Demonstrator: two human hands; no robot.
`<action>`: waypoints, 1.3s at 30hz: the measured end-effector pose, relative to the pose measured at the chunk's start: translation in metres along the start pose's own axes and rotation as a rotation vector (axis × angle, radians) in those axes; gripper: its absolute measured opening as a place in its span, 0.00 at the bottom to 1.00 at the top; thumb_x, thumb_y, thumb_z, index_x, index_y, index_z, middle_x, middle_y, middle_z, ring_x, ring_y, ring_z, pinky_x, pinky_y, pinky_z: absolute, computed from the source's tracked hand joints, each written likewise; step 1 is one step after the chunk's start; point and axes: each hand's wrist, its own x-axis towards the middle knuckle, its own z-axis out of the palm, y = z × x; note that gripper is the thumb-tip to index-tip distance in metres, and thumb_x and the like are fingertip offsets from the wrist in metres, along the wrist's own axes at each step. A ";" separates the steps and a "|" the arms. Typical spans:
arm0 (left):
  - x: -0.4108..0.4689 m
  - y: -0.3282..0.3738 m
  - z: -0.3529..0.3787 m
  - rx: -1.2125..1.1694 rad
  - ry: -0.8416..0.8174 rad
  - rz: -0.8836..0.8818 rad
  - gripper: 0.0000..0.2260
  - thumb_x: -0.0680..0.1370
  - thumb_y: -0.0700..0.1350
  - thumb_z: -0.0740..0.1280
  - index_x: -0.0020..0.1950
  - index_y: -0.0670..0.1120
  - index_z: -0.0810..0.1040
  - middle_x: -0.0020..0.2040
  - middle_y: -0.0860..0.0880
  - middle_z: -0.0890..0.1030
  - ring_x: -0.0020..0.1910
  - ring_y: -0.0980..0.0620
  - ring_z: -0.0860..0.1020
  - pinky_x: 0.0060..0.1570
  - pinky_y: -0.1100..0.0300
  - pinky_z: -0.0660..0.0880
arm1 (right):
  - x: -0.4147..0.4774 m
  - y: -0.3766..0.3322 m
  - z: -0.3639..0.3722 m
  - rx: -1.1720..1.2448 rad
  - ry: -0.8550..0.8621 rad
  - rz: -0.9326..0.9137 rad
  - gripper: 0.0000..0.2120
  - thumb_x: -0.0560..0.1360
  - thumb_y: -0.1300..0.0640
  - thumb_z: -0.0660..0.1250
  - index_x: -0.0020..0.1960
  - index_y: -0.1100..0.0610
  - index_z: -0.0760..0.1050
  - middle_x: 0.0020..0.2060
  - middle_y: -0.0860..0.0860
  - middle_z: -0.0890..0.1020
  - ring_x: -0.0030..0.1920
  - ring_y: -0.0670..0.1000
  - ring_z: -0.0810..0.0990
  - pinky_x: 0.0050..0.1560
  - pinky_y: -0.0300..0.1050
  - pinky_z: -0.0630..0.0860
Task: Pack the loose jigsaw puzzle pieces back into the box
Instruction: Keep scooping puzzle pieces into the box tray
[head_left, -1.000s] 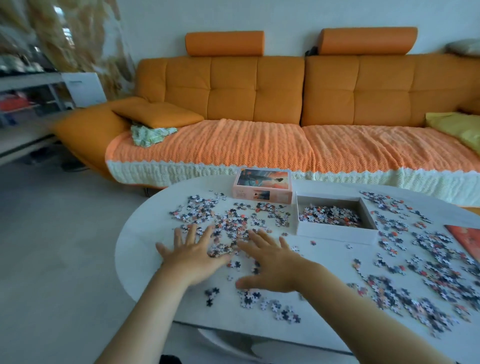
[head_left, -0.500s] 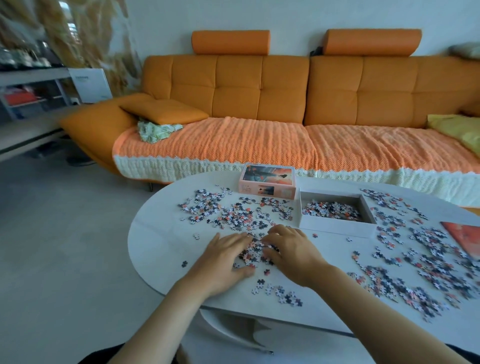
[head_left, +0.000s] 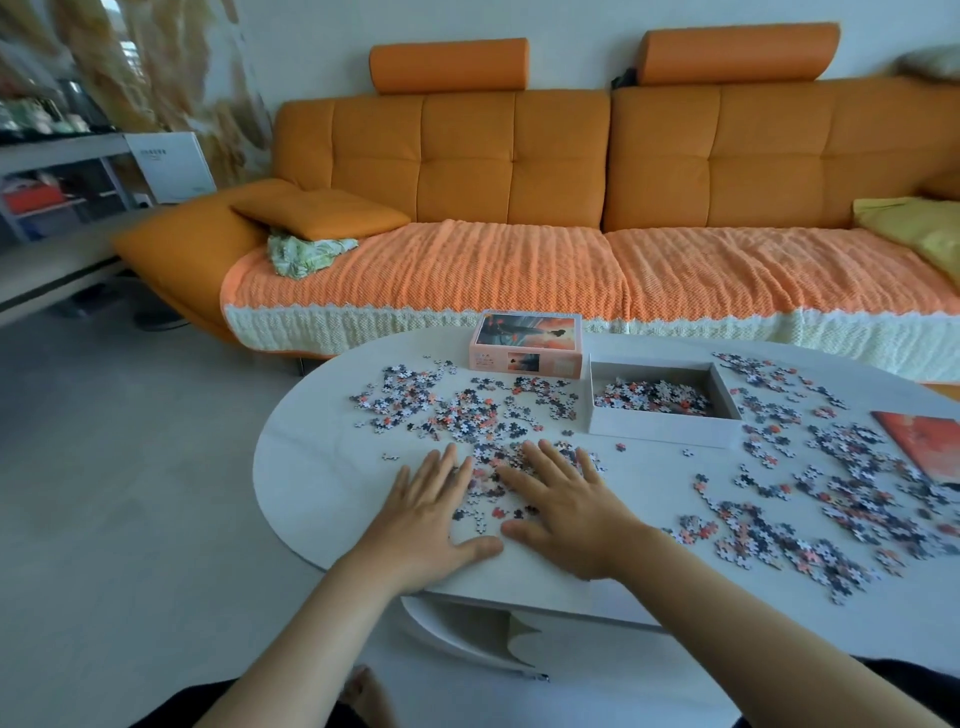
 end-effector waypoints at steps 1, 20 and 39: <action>0.006 0.004 0.000 0.001 -0.006 0.021 0.45 0.70 0.78 0.46 0.77 0.55 0.31 0.74 0.55 0.25 0.74 0.54 0.27 0.75 0.48 0.34 | 0.000 0.006 -0.001 0.009 0.015 0.000 0.32 0.77 0.31 0.45 0.78 0.40 0.46 0.79 0.51 0.43 0.78 0.53 0.38 0.75 0.59 0.37; 0.081 0.080 -0.016 -0.266 0.222 0.309 0.29 0.75 0.64 0.64 0.73 0.55 0.63 0.71 0.58 0.62 0.70 0.58 0.58 0.70 0.55 0.60 | -0.022 0.100 -0.034 0.296 0.236 0.058 0.23 0.73 0.40 0.68 0.66 0.45 0.74 0.60 0.43 0.76 0.60 0.45 0.75 0.62 0.45 0.73; 0.114 0.094 -0.025 -0.365 0.204 0.279 0.11 0.77 0.42 0.70 0.59 0.49 0.82 0.51 0.53 0.78 0.51 0.53 0.75 0.51 0.59 0.73 | -0.004 0.098 -0.037 0.314 0.113 0.228 0.12 0.75 0.52 0.70 0.59 0.48 0.80 0.47 0.47 0.75 0.46 0.49 0.76 0.50 0.42 0.75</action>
